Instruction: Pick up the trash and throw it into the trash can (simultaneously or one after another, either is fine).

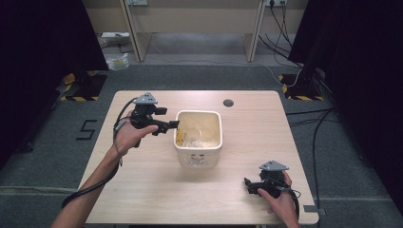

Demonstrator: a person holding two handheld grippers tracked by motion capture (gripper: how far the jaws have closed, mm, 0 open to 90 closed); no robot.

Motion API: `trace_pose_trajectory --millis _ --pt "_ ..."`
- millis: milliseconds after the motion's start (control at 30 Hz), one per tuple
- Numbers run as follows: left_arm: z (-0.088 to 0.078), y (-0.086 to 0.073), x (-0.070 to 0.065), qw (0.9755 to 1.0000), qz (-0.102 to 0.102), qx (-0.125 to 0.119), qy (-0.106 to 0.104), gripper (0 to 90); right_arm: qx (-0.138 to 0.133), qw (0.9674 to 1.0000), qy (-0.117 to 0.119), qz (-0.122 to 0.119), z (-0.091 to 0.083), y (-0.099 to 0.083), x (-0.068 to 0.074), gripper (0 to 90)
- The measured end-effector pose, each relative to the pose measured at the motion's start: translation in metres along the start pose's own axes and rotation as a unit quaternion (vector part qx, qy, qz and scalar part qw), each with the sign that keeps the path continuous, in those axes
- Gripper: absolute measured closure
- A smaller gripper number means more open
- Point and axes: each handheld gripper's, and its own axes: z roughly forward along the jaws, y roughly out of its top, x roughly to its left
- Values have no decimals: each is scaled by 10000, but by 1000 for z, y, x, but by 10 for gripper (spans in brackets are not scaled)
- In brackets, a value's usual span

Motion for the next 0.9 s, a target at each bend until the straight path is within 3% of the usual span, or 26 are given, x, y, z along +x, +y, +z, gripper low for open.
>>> trace_pose_trajectory --millis 433,900 --pt "-18 -20 13 9998 -175 -56 127 207 0 10000 -1 -1 0 0 0 3" --pt "-19 -52 18 9991 -344 -115 206 203 7 10000 -8 3 0 0 0 3"
